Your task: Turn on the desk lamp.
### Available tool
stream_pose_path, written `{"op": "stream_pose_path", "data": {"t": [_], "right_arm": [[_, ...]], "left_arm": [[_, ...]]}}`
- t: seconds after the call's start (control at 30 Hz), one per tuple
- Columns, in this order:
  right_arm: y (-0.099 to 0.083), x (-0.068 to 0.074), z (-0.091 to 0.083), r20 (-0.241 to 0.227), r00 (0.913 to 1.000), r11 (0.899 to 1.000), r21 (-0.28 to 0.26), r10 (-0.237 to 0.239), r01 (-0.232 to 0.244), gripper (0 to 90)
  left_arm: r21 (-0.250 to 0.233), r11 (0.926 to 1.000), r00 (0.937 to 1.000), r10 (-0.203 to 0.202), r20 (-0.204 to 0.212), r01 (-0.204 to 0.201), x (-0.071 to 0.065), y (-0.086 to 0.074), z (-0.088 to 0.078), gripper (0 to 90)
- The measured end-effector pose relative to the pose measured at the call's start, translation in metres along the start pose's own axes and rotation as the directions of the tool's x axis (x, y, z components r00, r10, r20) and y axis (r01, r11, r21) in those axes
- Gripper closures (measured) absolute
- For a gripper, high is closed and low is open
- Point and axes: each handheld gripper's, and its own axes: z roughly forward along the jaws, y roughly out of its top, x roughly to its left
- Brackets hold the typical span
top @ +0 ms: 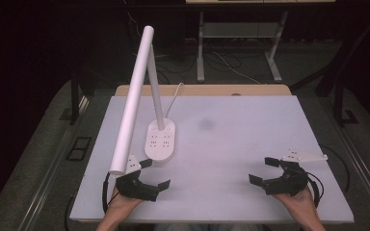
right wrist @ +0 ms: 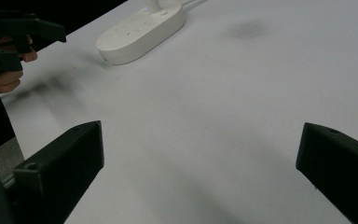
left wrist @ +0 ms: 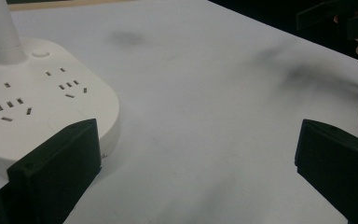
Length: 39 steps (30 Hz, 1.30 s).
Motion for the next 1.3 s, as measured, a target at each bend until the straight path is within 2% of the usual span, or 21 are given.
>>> {"op": "stream_pose_path", "data": {"t": [0.73, 1.13, 1.17, 1.3], "right_arm": [[0.0006, -0.0034, -0.0013, -0.001, 1.0000, 1.000, 0.026, -0.001, 0.001, 0.4], [0.0033, -0.0038, -0.0027, 0.003, 1.0000, 0.999, 0.046, 0.006, -0.006, 0.4], [0.0051, -0.0045, -0.0041, 0.003, 0.9998, 0.999, 0.043, 0.022, -0.022, 0.4], [0.0077, -0.0060, -0.0048, -0.003, 0.9995, 0.999, 0.038, 0.030, -0.030, 0.5]], "left_arm": [[0.010, 0.9999, 0.9999, 0.010, 0.007, -0.010, 0.0001, -0.0004, 0.0018, 0.0], [0.005, 1.0000, 1.0000, -0.003, 0.002, 0.003, 0.0021, -0.0009, -0.0005, 0.0], [0.005, 1.0000, 1.0000, -0.003, 0.002, 0.003, 0.0018, -0.0008, -0.0005, 0.0], [0.006, 1.0000, 1.0000, -0.001, 0.001, 0.001, 0.0010, -0.0011, -0.0003, 0.0]]}}
